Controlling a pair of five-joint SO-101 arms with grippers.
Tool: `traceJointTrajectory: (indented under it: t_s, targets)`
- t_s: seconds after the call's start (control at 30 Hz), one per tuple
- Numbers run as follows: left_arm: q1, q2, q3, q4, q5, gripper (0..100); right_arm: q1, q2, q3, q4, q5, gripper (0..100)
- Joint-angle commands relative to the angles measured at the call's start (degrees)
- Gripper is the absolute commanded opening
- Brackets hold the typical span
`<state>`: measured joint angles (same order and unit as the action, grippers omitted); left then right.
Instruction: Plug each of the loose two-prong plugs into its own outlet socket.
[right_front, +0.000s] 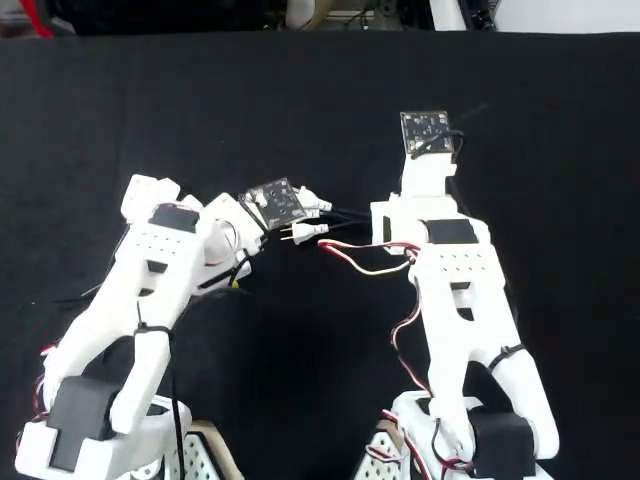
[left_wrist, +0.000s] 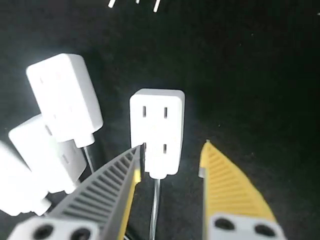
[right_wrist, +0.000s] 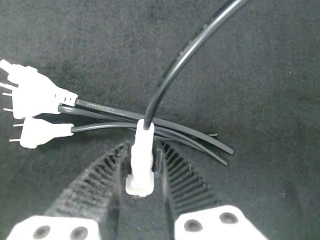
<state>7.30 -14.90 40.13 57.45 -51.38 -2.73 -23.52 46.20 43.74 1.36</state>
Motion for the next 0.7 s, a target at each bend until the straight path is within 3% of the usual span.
traceJointTrajectory:
  t_s: [0.0, 0.3, 0.5, 0.67]
  targets:
    - [-2.9, -1.1, 1.8, -6.2, 0.0, 27, 0.3, -0.2, -0.4, -1.1, 0.5, 1.4]
    - [-4.6, 6.2, 0.5, -10.5, -2.1, 28, 0.3, -0.2, -0.4, -1.1, 0.5, 1.4]
    - [-4.1, 12.7, -1.7, -7.9, -2.5, 28, 0.4, -0.2, -0.4, -1.1, 0.5, 1.4]
    - [-1.1, 12.0, -1.3, -2.8, -2.5, 14, 0.4, -0.2, -0.4, -1.1, 0.5, 1.4]
